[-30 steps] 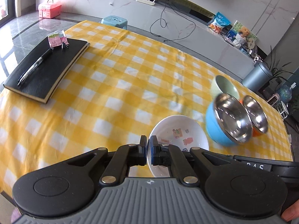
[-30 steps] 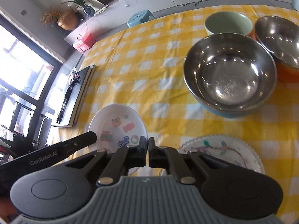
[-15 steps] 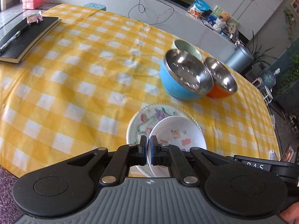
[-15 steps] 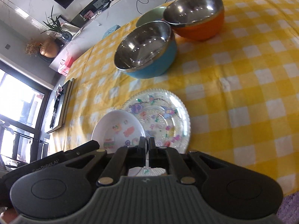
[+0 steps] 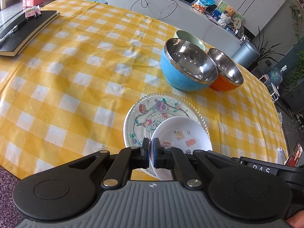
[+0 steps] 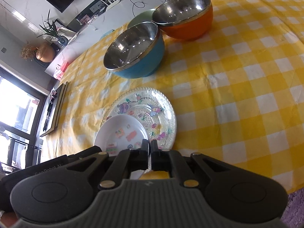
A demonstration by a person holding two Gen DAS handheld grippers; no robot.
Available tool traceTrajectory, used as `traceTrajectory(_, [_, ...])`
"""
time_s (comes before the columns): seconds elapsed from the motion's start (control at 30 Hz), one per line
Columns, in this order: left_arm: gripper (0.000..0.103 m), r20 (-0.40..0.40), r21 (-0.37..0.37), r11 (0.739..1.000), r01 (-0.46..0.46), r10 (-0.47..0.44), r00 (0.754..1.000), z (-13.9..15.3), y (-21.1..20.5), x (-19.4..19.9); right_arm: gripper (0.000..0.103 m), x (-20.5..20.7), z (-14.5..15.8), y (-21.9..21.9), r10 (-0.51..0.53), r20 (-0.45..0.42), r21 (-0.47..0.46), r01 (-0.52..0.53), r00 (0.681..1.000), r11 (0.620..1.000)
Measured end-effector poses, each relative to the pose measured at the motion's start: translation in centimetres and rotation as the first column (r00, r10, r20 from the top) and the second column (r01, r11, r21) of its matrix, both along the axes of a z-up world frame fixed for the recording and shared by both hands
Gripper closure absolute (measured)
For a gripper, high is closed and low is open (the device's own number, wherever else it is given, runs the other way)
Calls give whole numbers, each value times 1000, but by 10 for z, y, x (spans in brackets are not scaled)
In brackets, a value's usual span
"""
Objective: Organize plates and bowls
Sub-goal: 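Lower the sticker dish onto the glass plate with both grippers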
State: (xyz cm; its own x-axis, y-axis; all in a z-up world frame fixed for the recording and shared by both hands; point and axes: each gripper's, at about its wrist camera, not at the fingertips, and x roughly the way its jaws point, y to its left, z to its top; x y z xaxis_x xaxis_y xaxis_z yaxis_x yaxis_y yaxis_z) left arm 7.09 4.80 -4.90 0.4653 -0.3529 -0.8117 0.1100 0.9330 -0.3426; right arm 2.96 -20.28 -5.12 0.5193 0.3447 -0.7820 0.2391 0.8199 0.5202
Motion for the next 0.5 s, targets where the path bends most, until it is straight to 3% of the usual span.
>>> traceTrajectory(0.5, [100, -10, 11, 1000, 2, -2, 1000, -15, -8, 26, 103, 24, -12, 1, -26, -14, -30, 25, 1000, 999])
